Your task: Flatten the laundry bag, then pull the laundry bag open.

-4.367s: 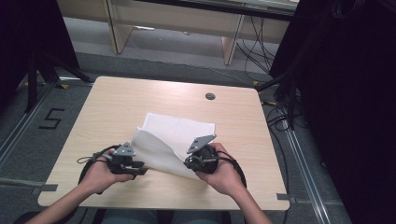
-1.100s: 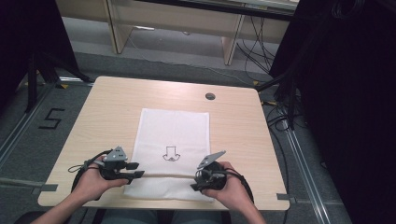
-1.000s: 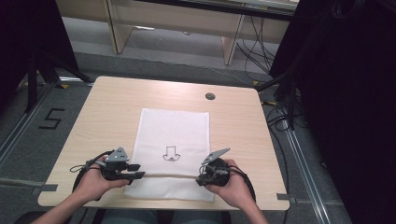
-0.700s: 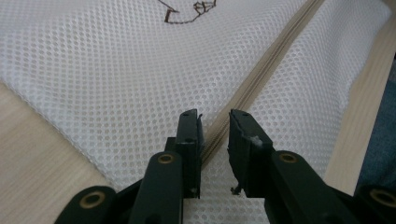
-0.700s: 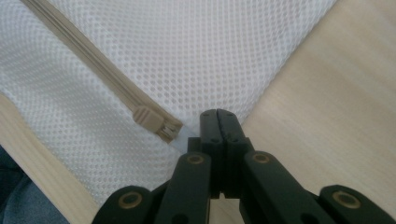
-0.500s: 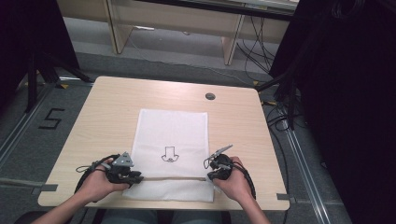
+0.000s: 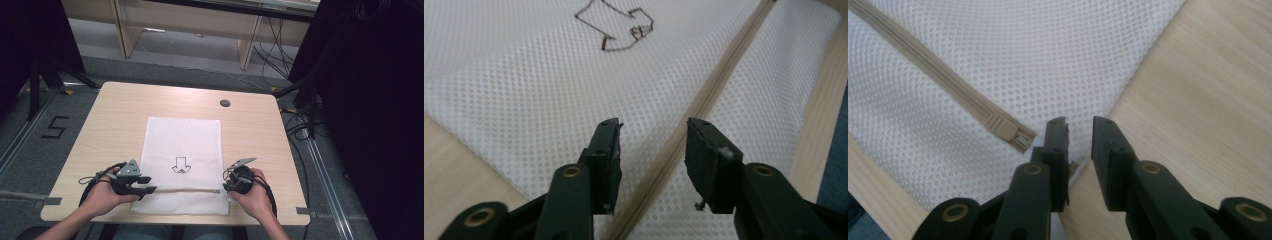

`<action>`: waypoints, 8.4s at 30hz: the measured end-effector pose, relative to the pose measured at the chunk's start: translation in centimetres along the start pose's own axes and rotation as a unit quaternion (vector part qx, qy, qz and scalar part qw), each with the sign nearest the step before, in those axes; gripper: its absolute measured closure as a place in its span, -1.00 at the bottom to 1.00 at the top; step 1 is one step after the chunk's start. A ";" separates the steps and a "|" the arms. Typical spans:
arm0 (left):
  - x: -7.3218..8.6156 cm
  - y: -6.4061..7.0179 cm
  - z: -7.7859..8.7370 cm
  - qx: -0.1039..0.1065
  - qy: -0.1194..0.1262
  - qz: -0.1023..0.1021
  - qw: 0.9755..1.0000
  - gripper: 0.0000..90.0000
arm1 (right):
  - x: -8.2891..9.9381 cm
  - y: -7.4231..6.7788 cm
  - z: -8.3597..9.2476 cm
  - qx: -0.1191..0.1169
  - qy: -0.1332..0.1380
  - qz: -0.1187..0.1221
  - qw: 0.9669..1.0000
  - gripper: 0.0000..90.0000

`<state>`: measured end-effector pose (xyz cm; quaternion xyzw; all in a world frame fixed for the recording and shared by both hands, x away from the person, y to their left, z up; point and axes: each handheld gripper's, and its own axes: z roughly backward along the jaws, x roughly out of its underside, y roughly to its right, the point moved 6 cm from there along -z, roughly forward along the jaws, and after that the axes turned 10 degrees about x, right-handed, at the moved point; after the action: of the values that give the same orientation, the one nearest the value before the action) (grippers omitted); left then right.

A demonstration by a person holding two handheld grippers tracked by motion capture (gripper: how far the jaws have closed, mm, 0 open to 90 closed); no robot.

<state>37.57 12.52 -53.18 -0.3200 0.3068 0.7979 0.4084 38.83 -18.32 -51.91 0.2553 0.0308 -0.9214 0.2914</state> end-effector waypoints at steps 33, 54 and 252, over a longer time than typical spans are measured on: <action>-2.8 1.8 -3.0 0.048 0.048 -0.018 0.998 0.01 | -0.1 -1.2 0.2 -0.012 -0.002 -0.015 1.000 0.84; -5.7 5.0 -7.9 0.101 0.006 -0.076 0.992 0.37 | 0.4 -2.0 -0.9 -0.036 -0.060 -0.037 0.997 1.00; -7.2 6.7 -11.2 0.117 -0.064 -0.076 0.988 0.94 | 0.5 -1.1 -1.8 -0.005 -0.076 -0.035 0.996 1.00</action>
<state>38.13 -2.40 -52.99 -0.2400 0.3462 0.7420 0.5215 38.73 -17.30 -53.84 0.1814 0.0219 -0.9478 0.2613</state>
